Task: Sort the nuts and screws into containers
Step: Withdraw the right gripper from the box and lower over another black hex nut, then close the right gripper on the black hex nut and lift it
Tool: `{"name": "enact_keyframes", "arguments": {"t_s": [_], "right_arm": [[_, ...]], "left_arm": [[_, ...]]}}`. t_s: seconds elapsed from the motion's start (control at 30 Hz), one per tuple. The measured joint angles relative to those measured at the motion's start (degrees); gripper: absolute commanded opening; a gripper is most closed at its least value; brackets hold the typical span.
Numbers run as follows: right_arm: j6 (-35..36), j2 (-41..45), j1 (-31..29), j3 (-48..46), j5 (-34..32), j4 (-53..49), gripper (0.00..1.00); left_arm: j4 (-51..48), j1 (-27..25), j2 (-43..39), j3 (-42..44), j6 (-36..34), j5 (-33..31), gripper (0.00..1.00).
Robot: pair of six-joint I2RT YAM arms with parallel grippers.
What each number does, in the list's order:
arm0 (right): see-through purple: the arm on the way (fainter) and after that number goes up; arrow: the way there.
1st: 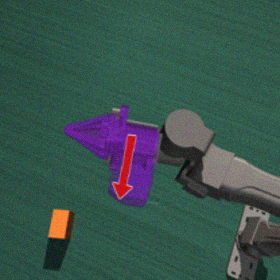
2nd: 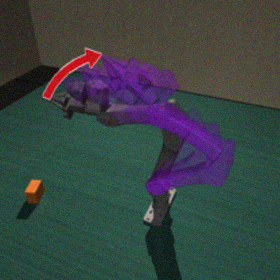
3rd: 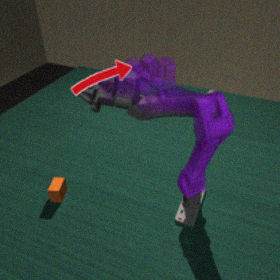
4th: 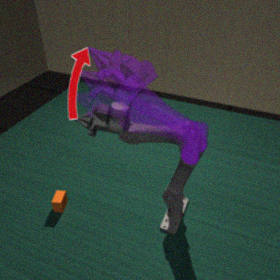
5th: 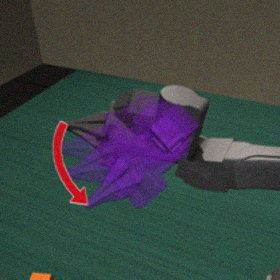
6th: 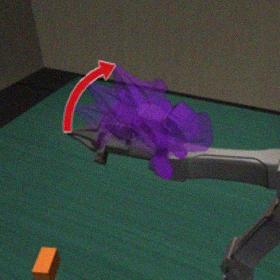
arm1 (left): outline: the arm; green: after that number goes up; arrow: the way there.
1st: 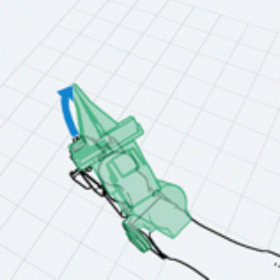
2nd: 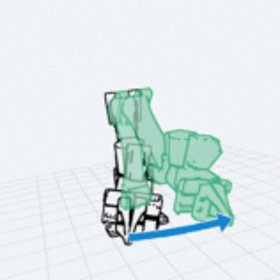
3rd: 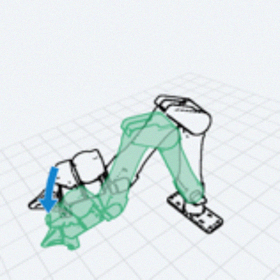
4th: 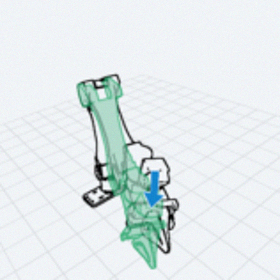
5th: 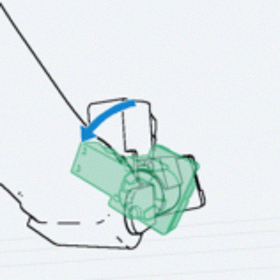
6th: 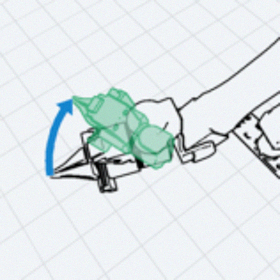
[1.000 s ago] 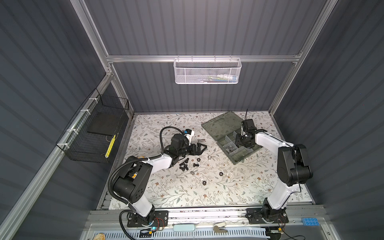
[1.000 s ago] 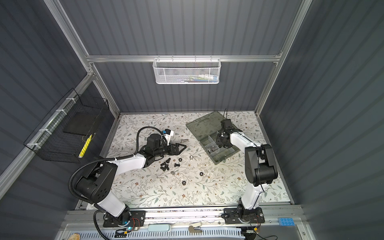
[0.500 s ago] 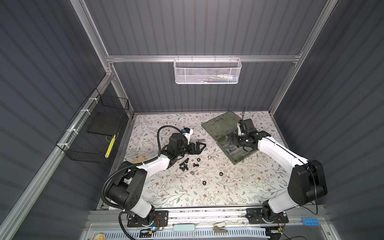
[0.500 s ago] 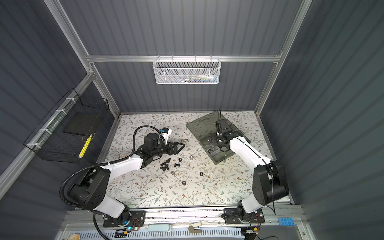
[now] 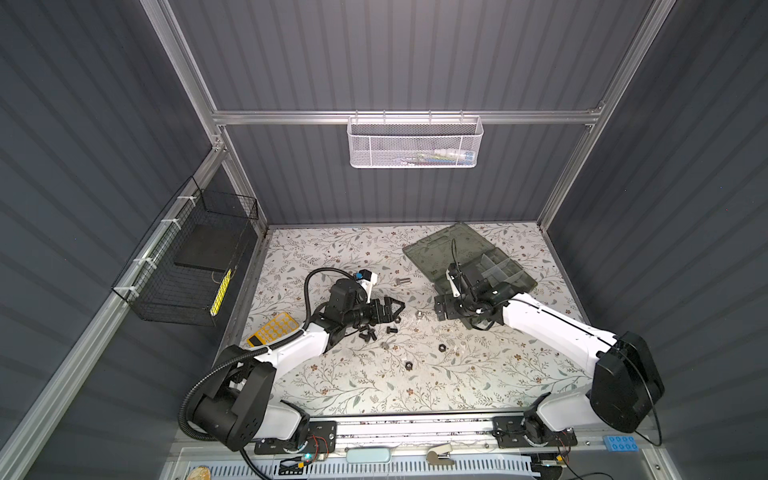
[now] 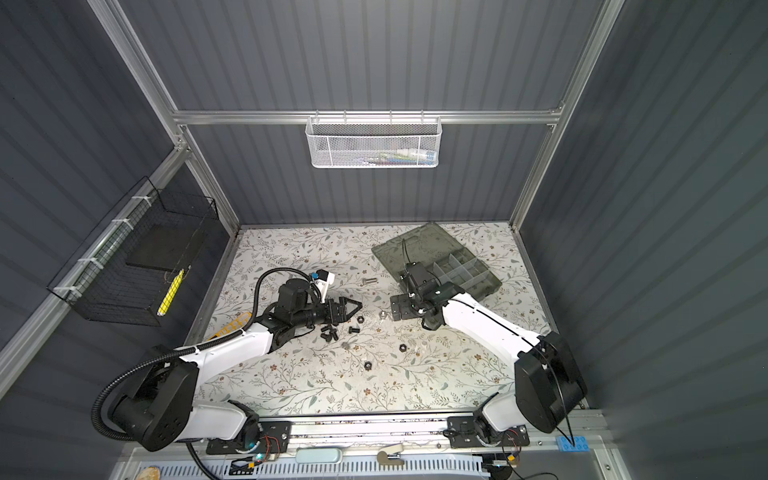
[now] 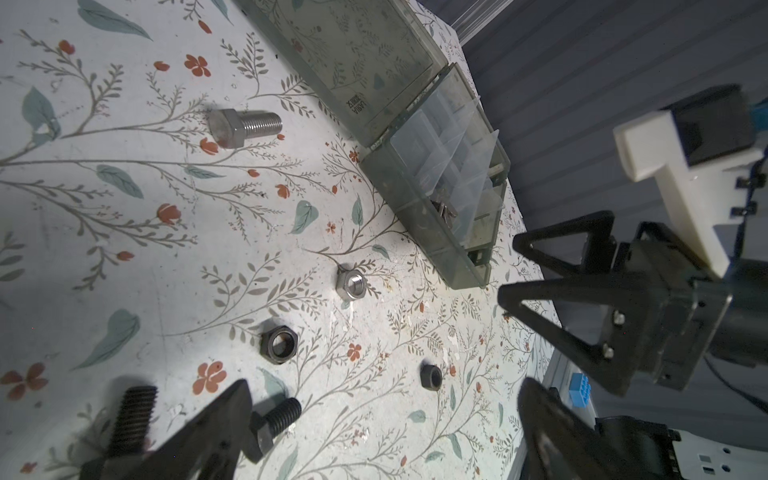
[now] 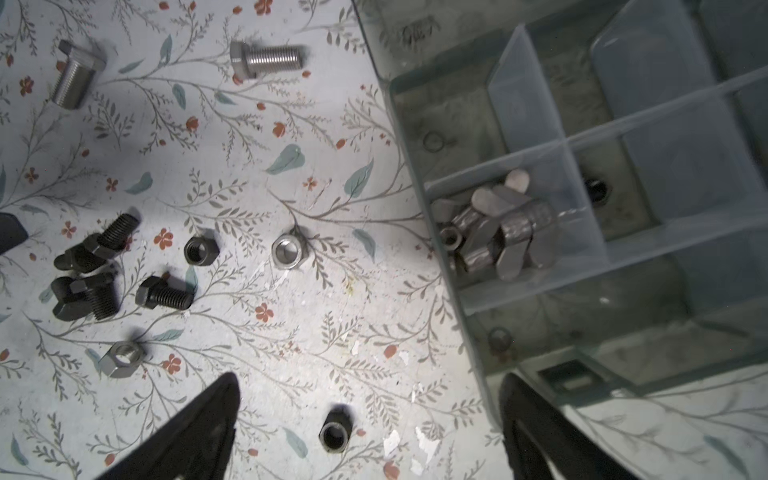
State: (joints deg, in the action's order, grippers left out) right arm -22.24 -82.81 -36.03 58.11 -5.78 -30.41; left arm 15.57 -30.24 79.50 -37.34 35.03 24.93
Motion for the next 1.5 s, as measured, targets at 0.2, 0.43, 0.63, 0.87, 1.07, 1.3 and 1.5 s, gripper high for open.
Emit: {"name": "enact_keyframes", "arguments": {"t_s": [0.2, 0.43, 0.63, 0.87, 1.07, 1.3, 1.5], "right_arm": [[-2.16, -1.09, -4.2, -3.13, -0.02, -1.09, 0.77], [-4.33, -3.78, -7.1, -6.36, 0.46, -1.16, 0.63], [-6.36, -6.05, -8.17, -8.41, 1.57, -0.83, 0.56], [-8.22, -8.9, -9.14, -8.74, 2.29, 0.94, 0.51], [-8.76, -10.4, -9.46, -7.98, 2.19, 1.9, 0.42], [-9.27, -10.91, -9.51, -7.72, 1.33, 2.51, 0.32], [-9.57, -10.86, -9.53, -7.72, 1.09, 2.56, 0.2]], "left_arm": [[0.26, -0.11, -0.04, 0.9, 1.51, 0.2, 1.0], [0.96, -0.79, -0.04, 1.31, 2.64, 0.2, 1.0], [2.29, -1.33, -0.04, 2.08, 3.21, 0.17, 1.0], [3.15, -1.73, -0.04, 2.67, 3.23, 0.15, 1.0], [3.63, -1.99, -0.17, 3.19, 3.23, -0.09, 1.0], [3.67, -2.01, -0.7, 3.34, 3.21, -0.35, 1.0], [3.67, -2.1, -0.92, 3.34, 3.21, -0.5, 1.0]]}}
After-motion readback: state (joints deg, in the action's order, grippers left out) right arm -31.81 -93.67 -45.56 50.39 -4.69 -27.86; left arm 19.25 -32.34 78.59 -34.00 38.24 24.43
